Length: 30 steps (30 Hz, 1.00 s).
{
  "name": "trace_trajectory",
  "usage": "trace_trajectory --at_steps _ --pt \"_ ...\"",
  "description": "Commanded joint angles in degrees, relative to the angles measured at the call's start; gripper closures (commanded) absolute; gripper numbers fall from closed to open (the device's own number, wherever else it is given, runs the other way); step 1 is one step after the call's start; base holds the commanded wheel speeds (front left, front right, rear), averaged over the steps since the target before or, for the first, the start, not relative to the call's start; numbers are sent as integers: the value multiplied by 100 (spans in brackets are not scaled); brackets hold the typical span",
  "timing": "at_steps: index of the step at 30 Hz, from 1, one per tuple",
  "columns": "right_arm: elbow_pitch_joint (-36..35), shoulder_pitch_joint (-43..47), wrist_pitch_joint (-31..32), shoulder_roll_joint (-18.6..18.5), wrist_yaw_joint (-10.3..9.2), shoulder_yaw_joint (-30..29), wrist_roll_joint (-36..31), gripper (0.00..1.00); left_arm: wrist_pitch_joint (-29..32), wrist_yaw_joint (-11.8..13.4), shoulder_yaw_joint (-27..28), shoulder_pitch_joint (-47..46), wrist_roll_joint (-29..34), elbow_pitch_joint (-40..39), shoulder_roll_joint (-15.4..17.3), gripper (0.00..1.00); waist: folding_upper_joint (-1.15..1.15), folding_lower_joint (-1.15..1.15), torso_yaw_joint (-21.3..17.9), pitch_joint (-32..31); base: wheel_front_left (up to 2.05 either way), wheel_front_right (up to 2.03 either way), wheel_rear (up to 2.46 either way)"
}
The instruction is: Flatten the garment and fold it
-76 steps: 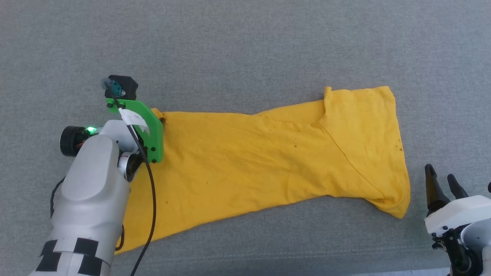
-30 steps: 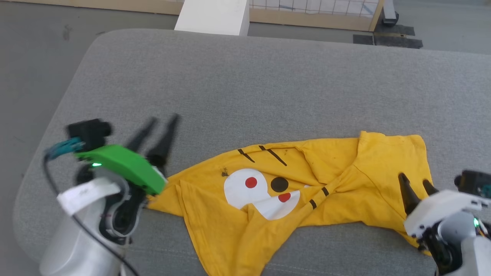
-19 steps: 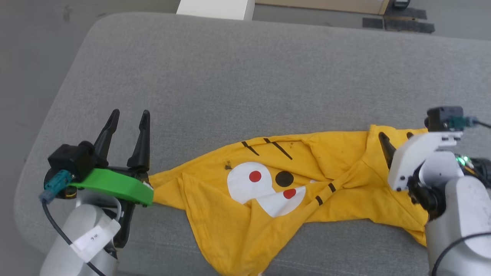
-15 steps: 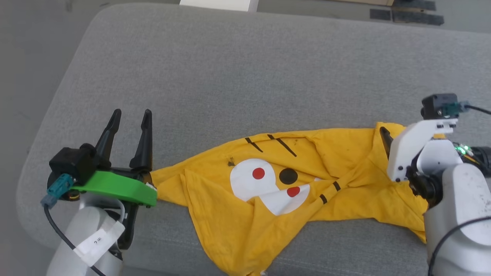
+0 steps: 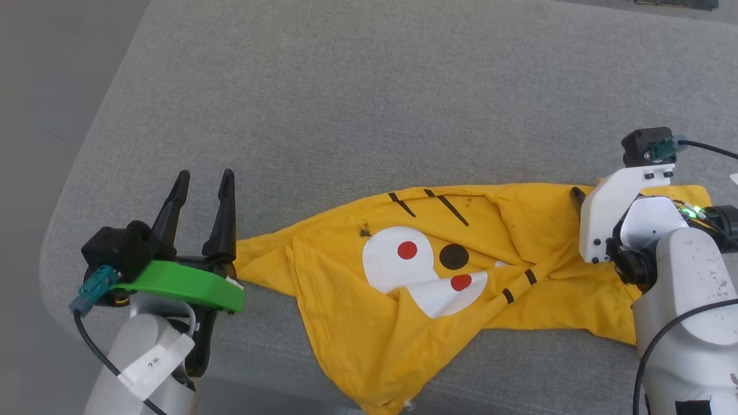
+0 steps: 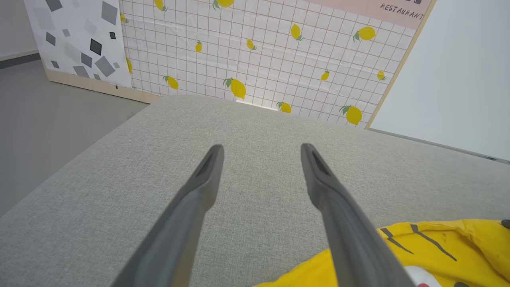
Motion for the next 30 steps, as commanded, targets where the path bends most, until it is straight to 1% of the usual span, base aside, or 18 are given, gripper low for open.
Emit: trace_trajectory --at_steps 1,4,9,12,15,17,20,24,27,30 --pt "40 -121 -69 -5 -6 -35 -40 100 -26 -31 19 -71 73 18 -33 0 0 0 -11 4 0 0 0" --pt "110 -150 -154 -5 -6 -38 -6 100 -27 -39 27 -65 86 42 -53 0 0 0 -67 -31 0 0 0" --pt "51 -151 -409 -5 -6 44 301 100 -27 -43 -30 -4 88 46 -49 0 0 0 -225 -162 0 0 0" --pt "-194 -78 -669 -5 -6 -45 549 100 -27 -44 -60 42 53 54 -31 0 0 0 -344 -269 0 0 0" --pt "-588 128 -943 -5 -6 -315 795 100 -27 -44 -72 92 33 53 -21 0 0 0 -467 -375 0 0 0" --pt "-937 440 -1062 -5 -6 -629 934 100 -27 -44 -90 120 27 47 -32 0 0 0 -532 -433 0 0 0" --pt "-1437 1172 -1044 -5 -6 -1187 1174 100 -27 -44 -155 146 -6 70 -58 0 0 0 -618 -486 0 0 0" --pt "-1690 2206 -865 -5 -6 -1632 1696 100 -27 -44 -282 145 -94 132 -42 0 0 0 -729 -468 0 0 0" --pt "-1509 2829 -745 -5 -6 -1575 1951 100 -27 -44 -322 117 -149 166 -20 0 0 0 -784 -434 0 0 0" --pt "-1214 3154 -711 -5 -6 -1279 2304 100 -27 -45 -370 95 -208 241 30 0 0 0 -851 -428 0 0 0"
